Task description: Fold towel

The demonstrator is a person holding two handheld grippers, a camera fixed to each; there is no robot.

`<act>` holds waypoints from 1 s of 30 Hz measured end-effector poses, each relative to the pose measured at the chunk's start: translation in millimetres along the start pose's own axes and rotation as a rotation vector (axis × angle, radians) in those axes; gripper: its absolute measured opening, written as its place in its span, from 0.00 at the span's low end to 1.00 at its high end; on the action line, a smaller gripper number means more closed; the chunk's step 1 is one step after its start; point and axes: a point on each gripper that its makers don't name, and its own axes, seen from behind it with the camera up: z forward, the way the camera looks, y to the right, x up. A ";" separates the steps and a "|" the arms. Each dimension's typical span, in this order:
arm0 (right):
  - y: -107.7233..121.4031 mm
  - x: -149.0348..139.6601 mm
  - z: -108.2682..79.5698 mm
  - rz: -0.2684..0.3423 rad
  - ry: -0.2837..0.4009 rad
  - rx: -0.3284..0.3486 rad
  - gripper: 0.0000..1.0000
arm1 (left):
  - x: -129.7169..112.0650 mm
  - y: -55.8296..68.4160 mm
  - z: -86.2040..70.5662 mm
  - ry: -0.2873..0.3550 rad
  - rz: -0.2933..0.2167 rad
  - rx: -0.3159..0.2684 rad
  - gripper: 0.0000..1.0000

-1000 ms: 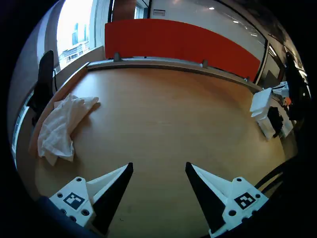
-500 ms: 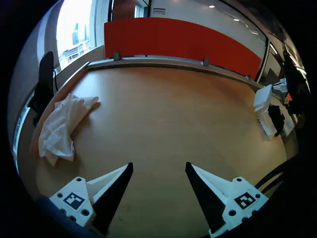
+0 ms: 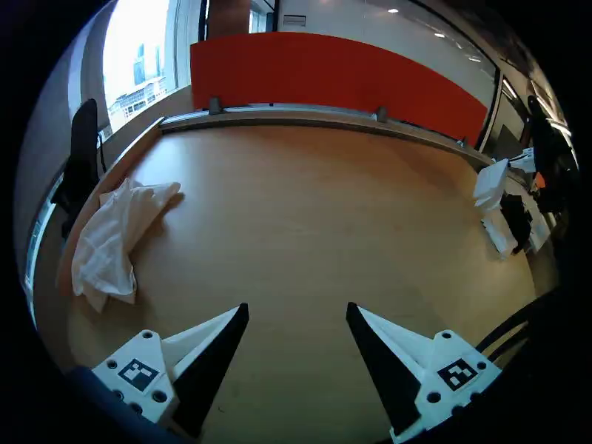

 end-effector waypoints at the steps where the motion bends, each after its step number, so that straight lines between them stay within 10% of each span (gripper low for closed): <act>1: 0.7 -1.9 -1.0 0.002 -0.002 -0.001 0.05 | 0.7 1.0 0.1 0.001 0.002 -0.001 0.98; 30: 20.0 -151.7 -38.2 0.180 -0.149 -0.075 0.04 | 1.0 13.2 -1.4 -0.005 0.040 -0.022 0.99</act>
